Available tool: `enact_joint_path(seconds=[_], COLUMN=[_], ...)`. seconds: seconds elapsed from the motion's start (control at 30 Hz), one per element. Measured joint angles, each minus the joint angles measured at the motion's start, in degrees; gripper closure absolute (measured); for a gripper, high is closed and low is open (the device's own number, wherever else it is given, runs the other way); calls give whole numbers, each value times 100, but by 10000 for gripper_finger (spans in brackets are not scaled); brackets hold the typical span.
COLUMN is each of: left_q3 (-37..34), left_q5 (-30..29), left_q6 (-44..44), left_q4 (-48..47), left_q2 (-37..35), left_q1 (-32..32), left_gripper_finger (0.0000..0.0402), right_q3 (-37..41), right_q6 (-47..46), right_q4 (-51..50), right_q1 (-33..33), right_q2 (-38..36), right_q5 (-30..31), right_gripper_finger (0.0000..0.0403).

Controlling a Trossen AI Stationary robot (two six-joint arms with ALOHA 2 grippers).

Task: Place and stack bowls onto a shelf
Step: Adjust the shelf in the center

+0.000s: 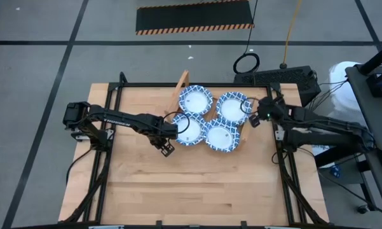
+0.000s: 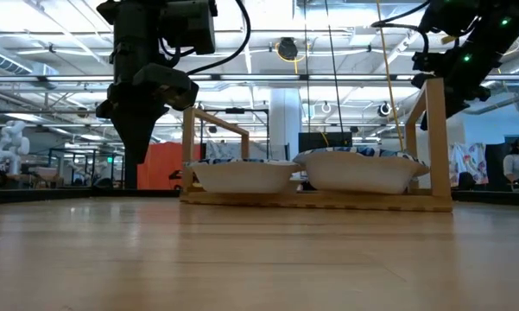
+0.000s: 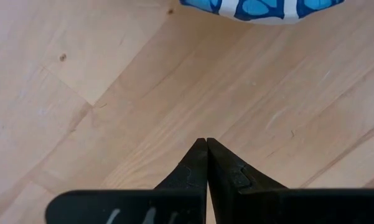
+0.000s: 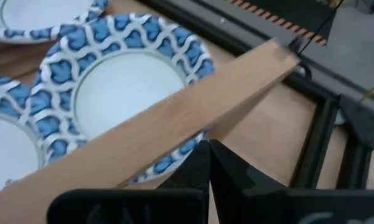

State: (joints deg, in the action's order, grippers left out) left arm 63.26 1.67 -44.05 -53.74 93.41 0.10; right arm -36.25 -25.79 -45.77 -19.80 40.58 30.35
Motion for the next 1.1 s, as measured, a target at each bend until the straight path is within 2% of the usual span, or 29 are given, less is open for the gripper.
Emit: enact_joint_path(seconds=[0.17, 0.53, 0.83, 1.1], left_q3=[0, 0, 0, 0], left_q5=[0, 0, -1, -2], left_q6=[2, -110, -223, -281], left_q4=[0, 0, 0, 0], left_q2=[0, 0, 0, 0], left_q1=[0, 0, 0, 0], left_gripper_finger=[398, 398, 398, 398], right_q3=[0, 0, 0, 0], right_q6=[826, 2305, 2803, 2961], right_q4=[643, 1957, 3126, 3845], right_q1=[-520, -1739, -2499, -2802], right_q2=[15, 508, 1118, 1342], right_q5=[-66, -1204, -2136, -2397], right_gripper_finger=[403, 403, 403, 403])
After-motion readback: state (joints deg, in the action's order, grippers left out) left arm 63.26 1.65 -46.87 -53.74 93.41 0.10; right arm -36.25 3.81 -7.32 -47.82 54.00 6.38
